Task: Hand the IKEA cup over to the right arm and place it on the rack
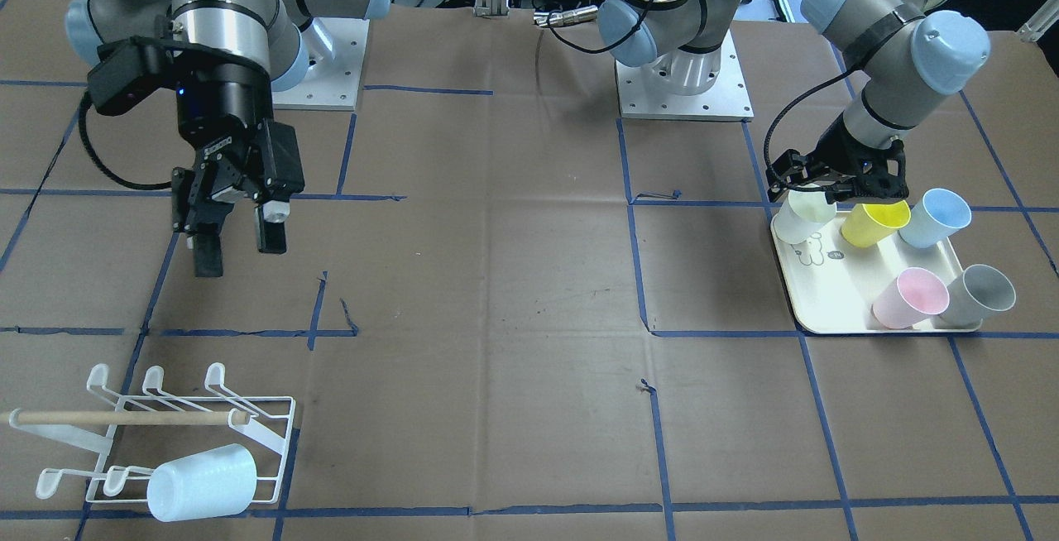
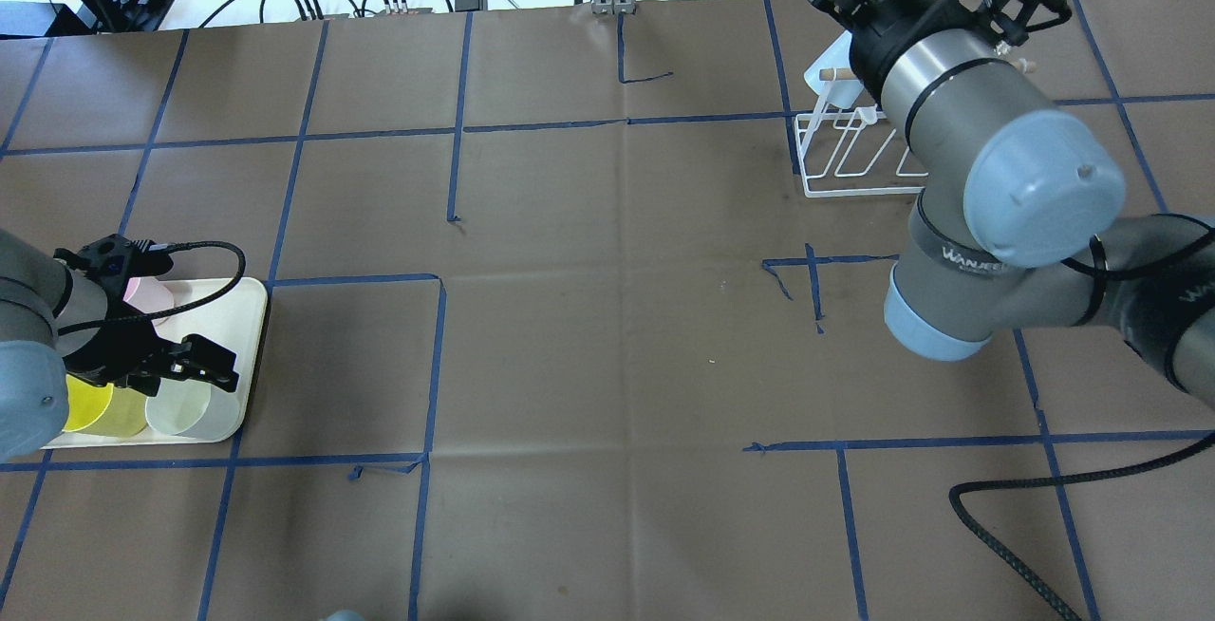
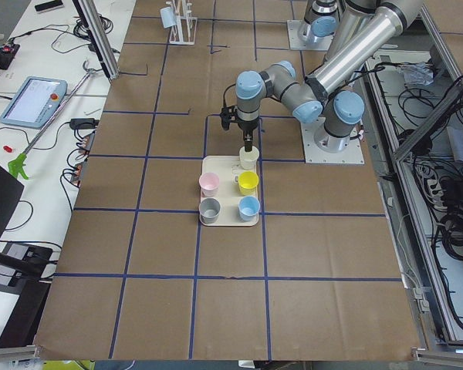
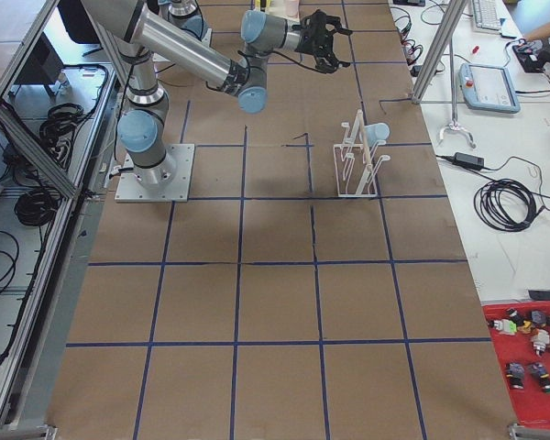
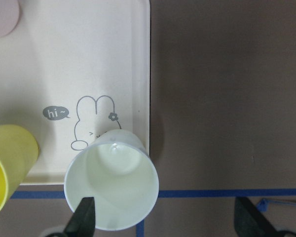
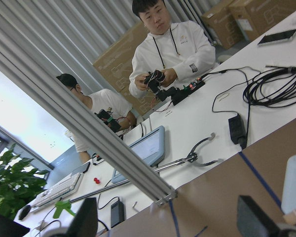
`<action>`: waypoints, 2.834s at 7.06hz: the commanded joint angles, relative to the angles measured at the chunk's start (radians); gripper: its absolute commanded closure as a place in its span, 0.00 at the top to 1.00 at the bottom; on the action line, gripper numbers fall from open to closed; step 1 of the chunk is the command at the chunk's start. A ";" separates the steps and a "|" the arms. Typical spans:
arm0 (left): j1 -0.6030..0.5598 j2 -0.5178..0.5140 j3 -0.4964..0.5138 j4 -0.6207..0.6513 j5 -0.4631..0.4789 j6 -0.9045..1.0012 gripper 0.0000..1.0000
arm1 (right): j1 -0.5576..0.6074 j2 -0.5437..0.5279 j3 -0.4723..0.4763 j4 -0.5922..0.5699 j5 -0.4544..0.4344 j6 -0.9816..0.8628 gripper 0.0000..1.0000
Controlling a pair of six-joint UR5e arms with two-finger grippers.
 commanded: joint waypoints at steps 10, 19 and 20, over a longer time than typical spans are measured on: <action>-0.004 -0.041 0.025 0.060 0.065 0.008 0.00 | 0.092 -0.062 0.115 -0.046 0.263 0.719 1.00; -0.463 -0.162 0.837 -0.488 -0.375 -0.018 0.00 | 0.092 -0.068 0.117 -0.046 0.263 0.719 1.00; -0.469 -0.155 0.809 -0.394 -0.537 -0.018 0.00 | 0.092 -0.073 0.118 -0.046 0.263 0.719 1.00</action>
